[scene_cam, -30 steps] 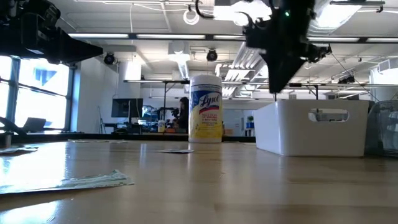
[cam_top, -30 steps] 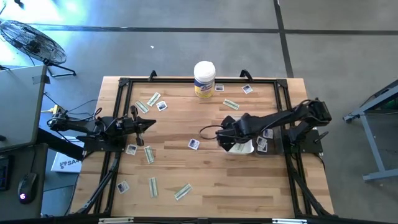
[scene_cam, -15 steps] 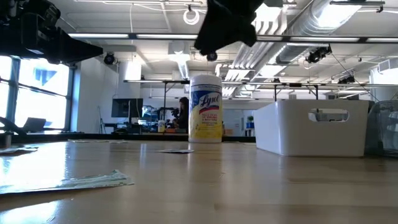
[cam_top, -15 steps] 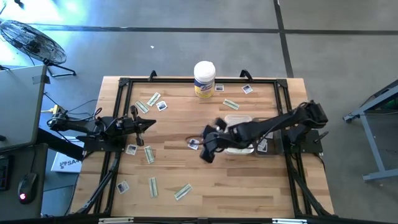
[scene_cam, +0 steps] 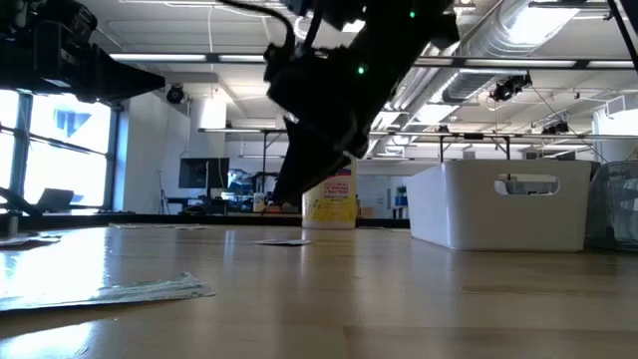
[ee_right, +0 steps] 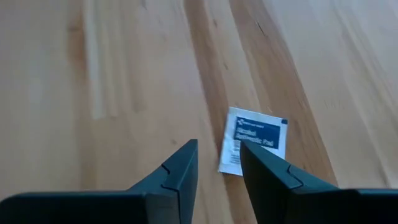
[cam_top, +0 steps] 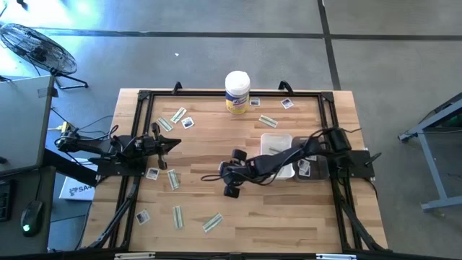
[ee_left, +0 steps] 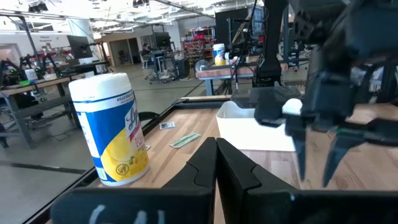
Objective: Pick & Place First Aid Supplies
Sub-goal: Put the blue alcohol pad into the black bin
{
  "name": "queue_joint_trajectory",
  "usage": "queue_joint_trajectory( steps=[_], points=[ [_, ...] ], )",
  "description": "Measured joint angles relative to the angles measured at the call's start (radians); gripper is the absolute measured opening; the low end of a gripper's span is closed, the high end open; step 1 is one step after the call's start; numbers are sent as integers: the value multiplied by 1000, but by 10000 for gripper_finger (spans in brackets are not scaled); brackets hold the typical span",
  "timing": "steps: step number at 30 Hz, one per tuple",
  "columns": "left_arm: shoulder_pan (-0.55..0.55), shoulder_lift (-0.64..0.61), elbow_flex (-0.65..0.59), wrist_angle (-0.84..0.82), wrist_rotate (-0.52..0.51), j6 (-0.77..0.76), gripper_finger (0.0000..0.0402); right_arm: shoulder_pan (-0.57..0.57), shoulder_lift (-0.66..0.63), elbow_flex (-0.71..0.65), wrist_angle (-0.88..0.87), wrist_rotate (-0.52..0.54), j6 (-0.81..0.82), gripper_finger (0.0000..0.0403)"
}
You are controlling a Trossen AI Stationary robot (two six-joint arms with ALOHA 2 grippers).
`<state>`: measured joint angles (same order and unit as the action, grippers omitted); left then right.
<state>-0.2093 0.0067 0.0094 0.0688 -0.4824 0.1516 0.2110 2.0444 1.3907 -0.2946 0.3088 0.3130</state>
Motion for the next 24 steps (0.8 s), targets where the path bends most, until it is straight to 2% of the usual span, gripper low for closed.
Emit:
queue_joint_trajectory(
  steps=[10,21,24],
  points=[
    [0,0,0,0,0,0,1,-51,82,0,33,-77,0,113],
    [0,0,0,0,1,0,1,-54,111,5,29,-60,5,112],
    [0,0,0,0,1,0,1,-54,112,4,19,-43,50,111]
  ],
)
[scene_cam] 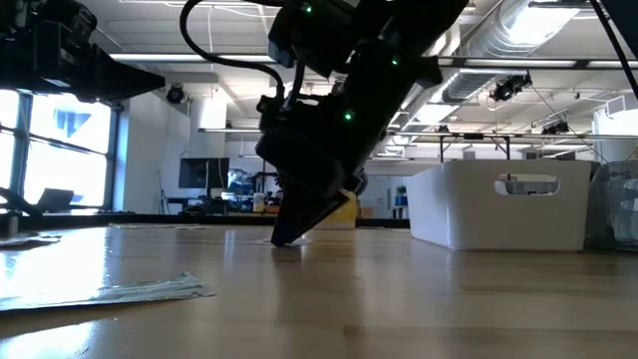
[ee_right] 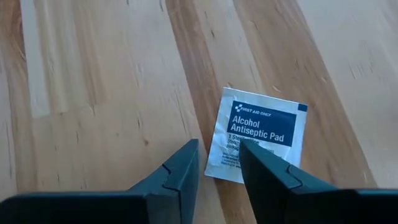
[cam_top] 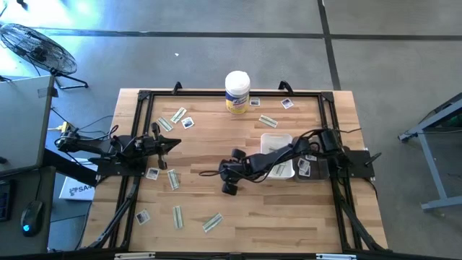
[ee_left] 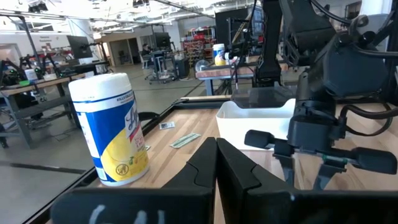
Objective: Pick & Place First Aid Supplies
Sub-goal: Put the blue alcohol pad into the black bin
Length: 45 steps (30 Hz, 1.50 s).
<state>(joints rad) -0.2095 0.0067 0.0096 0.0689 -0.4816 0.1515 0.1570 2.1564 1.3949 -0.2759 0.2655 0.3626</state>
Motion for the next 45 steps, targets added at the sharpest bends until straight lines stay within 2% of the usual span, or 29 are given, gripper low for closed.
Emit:
queue_joint_trajectory(
  steps=[4,16,22,28,32,36,43,45],
  points=[
    [0,0,0,0,0,0,1,1,1,-1,-19,24,31,96],
    [0,0,0,0,0,0,1,0,3,-3,-9,23,48,17],
    [0,0,0,0,0,0,1,0,-8,-2,0,16,48,5],
    [0,0,0,0,-1,0,1,3,-82,-6,-49,4,56,1],
    [0,0,0,0,0,0,1,11,-165,-3,-158,8,99,1],
    [0,0,0,0,0,0,1,35,-270,-4,-301,65,153,1],
    [0,0,0,0,0,0,1,105,-453,-4,-706,199,384,0],
    [0,0,0,0,0,0,1,126,-486,-4,-830,204,475,0]
  ],
)
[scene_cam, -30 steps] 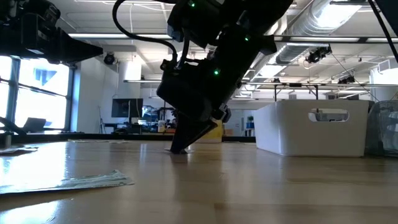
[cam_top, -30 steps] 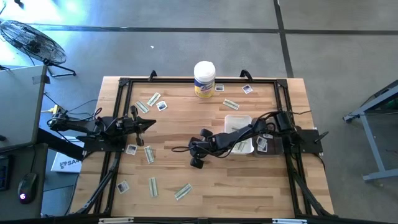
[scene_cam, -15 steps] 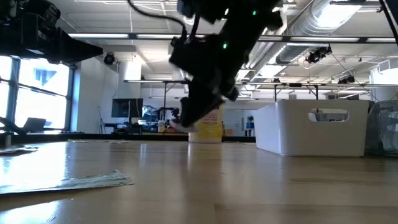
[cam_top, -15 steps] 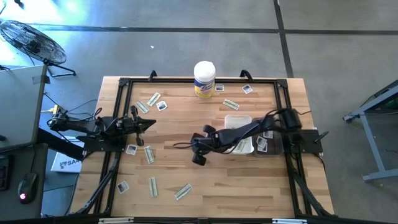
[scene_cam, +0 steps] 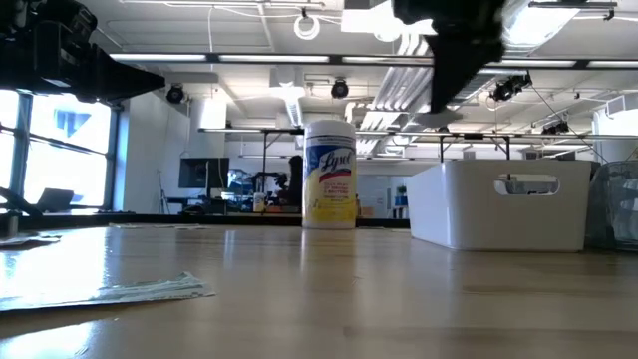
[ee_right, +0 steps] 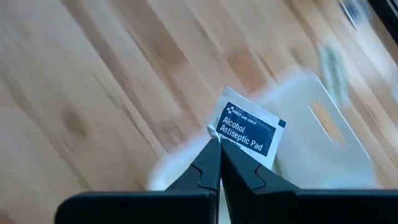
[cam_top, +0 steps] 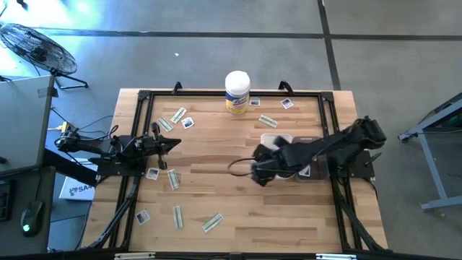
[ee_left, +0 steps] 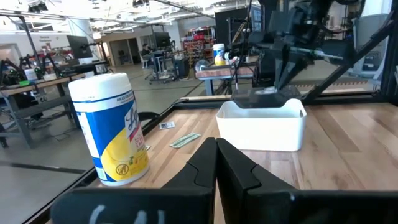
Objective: Pick & Place First Aid Supplies
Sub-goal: Put the blue alcohol pad into the black bin, then put the green bandage pack into the white bin
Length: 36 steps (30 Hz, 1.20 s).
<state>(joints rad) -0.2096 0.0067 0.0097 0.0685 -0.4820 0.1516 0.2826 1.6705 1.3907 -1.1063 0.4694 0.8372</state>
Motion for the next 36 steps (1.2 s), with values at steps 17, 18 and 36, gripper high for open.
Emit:
queue_joint_trajectory(
  steps=[17,18,36],
  points=[
    [0,0,0,0,0,0,1,136,-122,-247,-326,-182,462,0],
    [0,0,0,0,0,0,1,139,-143,-289,-316,-206,483,0],
    [0,0,0,0,0,0,1,-14,-388,-715,7,-340,481,47]
  ],
)
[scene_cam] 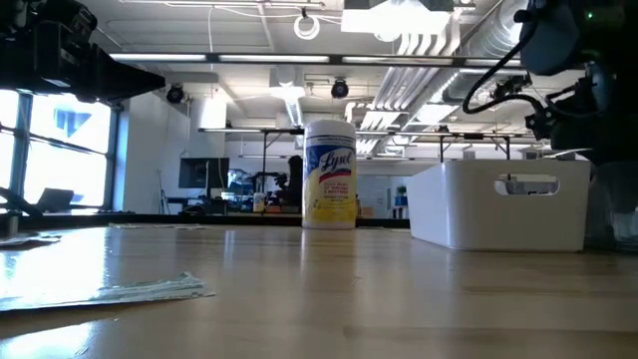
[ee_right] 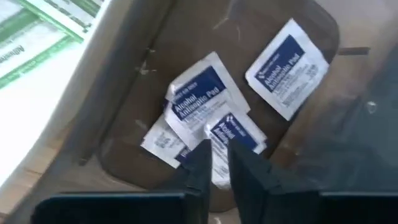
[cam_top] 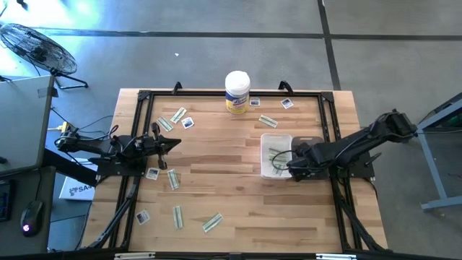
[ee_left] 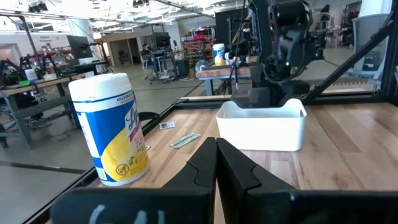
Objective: Pick & Place First Aid Supplies
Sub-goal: Put the green bandage pack into the white bin
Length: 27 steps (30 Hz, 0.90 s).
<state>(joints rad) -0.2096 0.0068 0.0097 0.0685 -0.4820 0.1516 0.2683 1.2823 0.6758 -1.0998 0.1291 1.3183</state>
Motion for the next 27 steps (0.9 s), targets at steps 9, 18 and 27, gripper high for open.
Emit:
queue_joint_trajectory(
  steps=[9,18,27],
  points=[
    [0,0,0,0,0,0,1,0,0,132,-41,70,-40,113],
    [0,0,0,0,0,0,1,12,43,392,-15,232,-107,97],
    [0,0,0,0,0,0,1,43,223,571,85,219,-245,74]
  ],
)
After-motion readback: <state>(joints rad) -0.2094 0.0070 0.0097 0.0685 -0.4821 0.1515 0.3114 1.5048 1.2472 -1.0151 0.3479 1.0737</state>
